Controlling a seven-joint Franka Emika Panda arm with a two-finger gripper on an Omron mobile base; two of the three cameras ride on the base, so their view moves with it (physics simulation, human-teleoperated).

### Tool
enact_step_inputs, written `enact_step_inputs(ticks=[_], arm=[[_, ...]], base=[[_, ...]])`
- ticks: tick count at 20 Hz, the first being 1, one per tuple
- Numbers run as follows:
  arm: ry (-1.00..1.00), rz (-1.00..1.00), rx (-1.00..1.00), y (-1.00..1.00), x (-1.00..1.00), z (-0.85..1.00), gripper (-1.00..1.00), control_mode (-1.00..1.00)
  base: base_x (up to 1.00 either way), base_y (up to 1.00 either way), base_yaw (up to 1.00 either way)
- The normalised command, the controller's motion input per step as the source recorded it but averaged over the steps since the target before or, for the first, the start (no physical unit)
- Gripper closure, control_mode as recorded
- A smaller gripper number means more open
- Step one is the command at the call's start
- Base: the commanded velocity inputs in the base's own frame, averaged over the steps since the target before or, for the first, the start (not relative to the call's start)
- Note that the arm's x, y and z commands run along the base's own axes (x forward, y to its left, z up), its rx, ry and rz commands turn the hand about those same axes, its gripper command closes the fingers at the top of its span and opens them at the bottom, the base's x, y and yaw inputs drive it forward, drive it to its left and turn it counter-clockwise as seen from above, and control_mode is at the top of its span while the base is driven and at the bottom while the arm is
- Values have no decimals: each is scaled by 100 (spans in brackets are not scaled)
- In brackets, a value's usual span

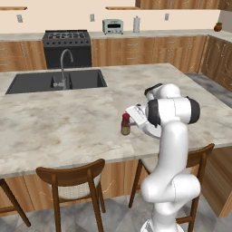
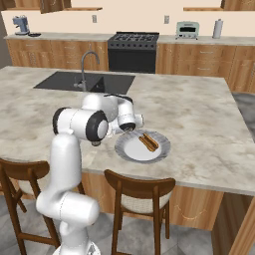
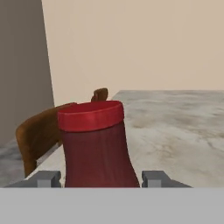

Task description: Move the hot dog bun to the plate on the dining table and place the condiment next to that plate. Then navigate to the fridge and take the sausage and place it on the plate as well.

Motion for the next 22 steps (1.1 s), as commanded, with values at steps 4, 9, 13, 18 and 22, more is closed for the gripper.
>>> enact_step_inputs(ticks=[4, 9, 13, 18, 22], arm=[[0, 4, 0, 0, 17, -31, 100, -100], [0, 4, 0, 0, 13, -29, 100, -100], [0, 3, 0, 0, 12, -30, 100, -100], [-1, 1, 0, 0, 0, -25, -100, -100], [-2, 0, 0, -1, -2, -6, -100, -100]], base=[[0, 0, 0], [0, 0, 0], [0, 0, 0], [0, 0, 0], [0, 0, 0]])
